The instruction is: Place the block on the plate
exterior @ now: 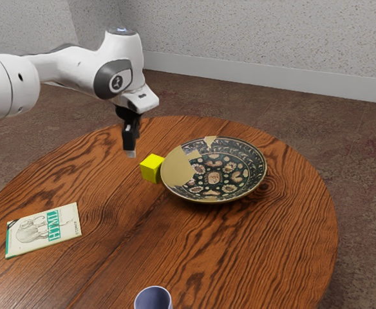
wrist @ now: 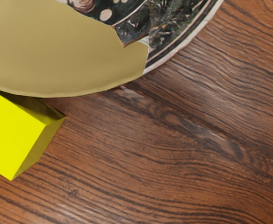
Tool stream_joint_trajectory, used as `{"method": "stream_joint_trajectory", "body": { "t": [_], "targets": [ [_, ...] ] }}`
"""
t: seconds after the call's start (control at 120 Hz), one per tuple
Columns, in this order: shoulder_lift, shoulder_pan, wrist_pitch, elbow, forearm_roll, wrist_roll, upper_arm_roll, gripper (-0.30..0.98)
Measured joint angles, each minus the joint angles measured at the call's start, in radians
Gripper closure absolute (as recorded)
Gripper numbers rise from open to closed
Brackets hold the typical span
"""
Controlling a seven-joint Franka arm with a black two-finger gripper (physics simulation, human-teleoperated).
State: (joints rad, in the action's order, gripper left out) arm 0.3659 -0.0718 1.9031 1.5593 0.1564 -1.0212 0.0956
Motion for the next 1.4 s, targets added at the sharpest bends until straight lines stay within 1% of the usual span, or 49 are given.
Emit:
{"method": "stream_joint_trajectory", "body": {
  "t": [0.033,0.117,0.15,0.2,0.367,0.508,0.792,1.025,1.4],
  "targets": [
    [0.015,-0.024,0.001,-0.013,0.015,-0.019,0.032,0.00],
    [0.059,-0.140,0.002,-0.043,0.064,-0.062,0.174,0.00],
    [0.071,-0.162,0.002,-0.054,0.082,-0.077,0.203,0.00],
    [0.092,-0.175,0.000,-0.078,0.103,-0.099,0.224,0.00],
    [0.168,-0.207,-0.006,-0.153,0.148,-0.165,0.245,0.00],
    [0.260,-0.244,-0.012,-0.242,0.192,-0.214,0.301,0.00],
    [0.413,-0.243,-0.030,-0.411,0.259,-0.293,0.338,0.00],
    [0.509,-0.241,-0.037,-0.502,0.288,-0.344,0.344,0.00],
    [0.588,-0.249,-0.030,-0.537,0.318,-0.403,0.365,0.00]
  ]
}}
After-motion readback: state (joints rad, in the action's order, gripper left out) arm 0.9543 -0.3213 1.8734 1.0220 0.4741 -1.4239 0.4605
